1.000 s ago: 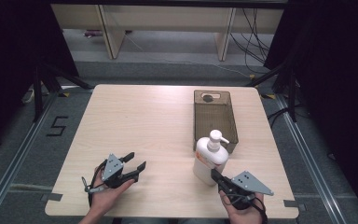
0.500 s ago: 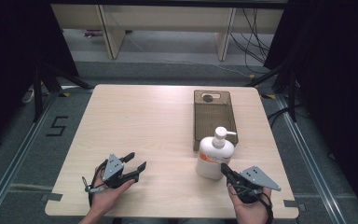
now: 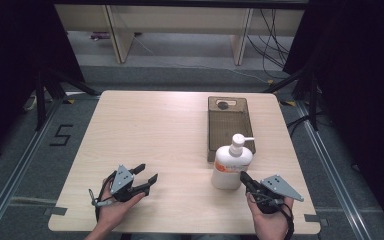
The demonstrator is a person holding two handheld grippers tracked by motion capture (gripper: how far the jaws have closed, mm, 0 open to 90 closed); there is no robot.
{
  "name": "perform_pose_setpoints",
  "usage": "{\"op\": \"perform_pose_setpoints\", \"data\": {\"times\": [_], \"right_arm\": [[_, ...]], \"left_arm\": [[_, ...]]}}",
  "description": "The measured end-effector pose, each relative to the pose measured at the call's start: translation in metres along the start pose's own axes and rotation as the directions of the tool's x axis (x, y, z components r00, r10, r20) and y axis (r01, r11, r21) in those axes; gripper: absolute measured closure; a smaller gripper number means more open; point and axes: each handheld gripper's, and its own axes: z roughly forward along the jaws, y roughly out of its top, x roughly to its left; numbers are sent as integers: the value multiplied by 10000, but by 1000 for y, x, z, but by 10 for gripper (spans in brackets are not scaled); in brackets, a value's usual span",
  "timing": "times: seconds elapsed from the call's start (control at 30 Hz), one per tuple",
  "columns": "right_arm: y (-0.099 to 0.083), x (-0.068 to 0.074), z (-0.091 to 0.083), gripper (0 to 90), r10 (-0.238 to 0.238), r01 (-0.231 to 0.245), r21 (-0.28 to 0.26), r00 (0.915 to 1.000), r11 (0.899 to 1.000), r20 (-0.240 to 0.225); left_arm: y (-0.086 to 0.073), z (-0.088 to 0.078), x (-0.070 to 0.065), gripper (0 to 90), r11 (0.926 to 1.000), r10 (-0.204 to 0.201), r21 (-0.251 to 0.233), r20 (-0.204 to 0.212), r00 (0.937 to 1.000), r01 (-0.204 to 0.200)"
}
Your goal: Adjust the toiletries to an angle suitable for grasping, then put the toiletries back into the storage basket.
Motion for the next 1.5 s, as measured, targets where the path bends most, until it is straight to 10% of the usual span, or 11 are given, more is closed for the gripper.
{"op": "perform_pose_setpoints", "data": {"times": [0.63, 1.5], "right_arm": [[19, 15, -31, 430, -911, 987, -1888, 9947, 9771, 485], [42, 30, -19, 455, -1033, 1399, -2375, 9817, 9613, 1602]], "left_arm": [[-1, -1, 1, 376, 9995, -296, -145, 39, 9996, 297], [0, 0, 3, 375, 9999, -49, -106, -73, 10000, 49]]}}
